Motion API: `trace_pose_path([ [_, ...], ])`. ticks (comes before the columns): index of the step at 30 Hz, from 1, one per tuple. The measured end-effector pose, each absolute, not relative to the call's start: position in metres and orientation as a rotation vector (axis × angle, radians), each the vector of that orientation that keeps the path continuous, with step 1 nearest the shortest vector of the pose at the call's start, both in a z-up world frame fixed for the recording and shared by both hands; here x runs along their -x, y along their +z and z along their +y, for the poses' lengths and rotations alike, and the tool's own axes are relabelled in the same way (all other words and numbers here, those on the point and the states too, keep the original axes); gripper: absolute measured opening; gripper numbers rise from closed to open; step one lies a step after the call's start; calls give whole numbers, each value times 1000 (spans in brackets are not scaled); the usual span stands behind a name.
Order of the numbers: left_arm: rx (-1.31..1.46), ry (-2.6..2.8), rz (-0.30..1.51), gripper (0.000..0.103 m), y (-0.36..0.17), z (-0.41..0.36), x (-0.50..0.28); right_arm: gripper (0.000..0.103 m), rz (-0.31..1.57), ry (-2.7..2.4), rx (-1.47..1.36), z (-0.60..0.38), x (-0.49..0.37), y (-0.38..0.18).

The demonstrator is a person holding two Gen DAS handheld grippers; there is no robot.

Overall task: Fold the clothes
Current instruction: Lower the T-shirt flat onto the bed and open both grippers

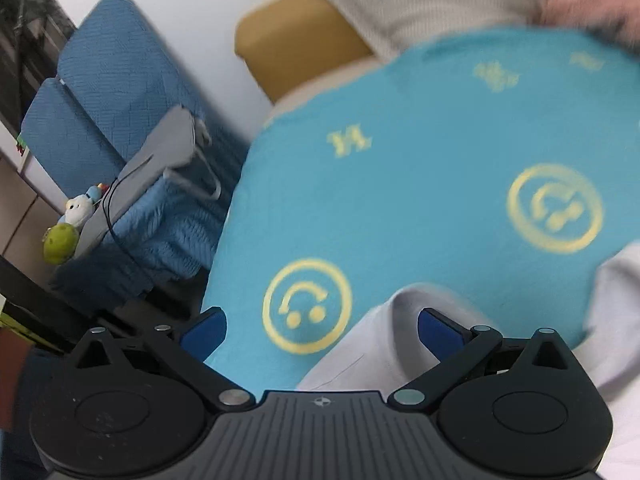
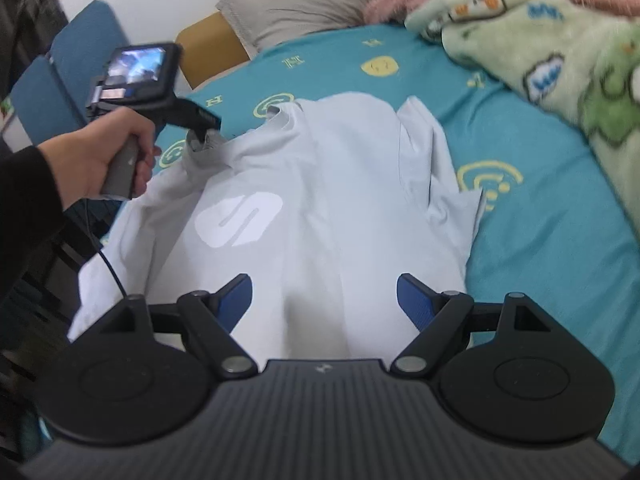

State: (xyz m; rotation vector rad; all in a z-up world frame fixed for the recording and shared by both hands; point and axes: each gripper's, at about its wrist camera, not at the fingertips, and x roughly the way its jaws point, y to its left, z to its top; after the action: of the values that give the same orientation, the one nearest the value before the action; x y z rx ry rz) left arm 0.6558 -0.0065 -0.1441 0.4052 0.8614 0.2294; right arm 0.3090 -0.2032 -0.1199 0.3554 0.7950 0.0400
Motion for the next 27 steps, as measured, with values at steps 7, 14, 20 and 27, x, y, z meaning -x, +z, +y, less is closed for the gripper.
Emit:
trace_pose_path([
  [7,-163,237,869,103,-68,-29,-572,81,760,27,-357,-209,-292,-114],
  [14,-68,124,840,103,40,-85,-392,81,753,-60,-370,-228,-290,-113],
  [20,-97,-69,874,103,104,-149,-236,81,741,-86,-375,-236,-282,-107],
  [27,-155,-271,828,103,140,-187,-109,81,694,-113,-305,-232,-271,-96],
])
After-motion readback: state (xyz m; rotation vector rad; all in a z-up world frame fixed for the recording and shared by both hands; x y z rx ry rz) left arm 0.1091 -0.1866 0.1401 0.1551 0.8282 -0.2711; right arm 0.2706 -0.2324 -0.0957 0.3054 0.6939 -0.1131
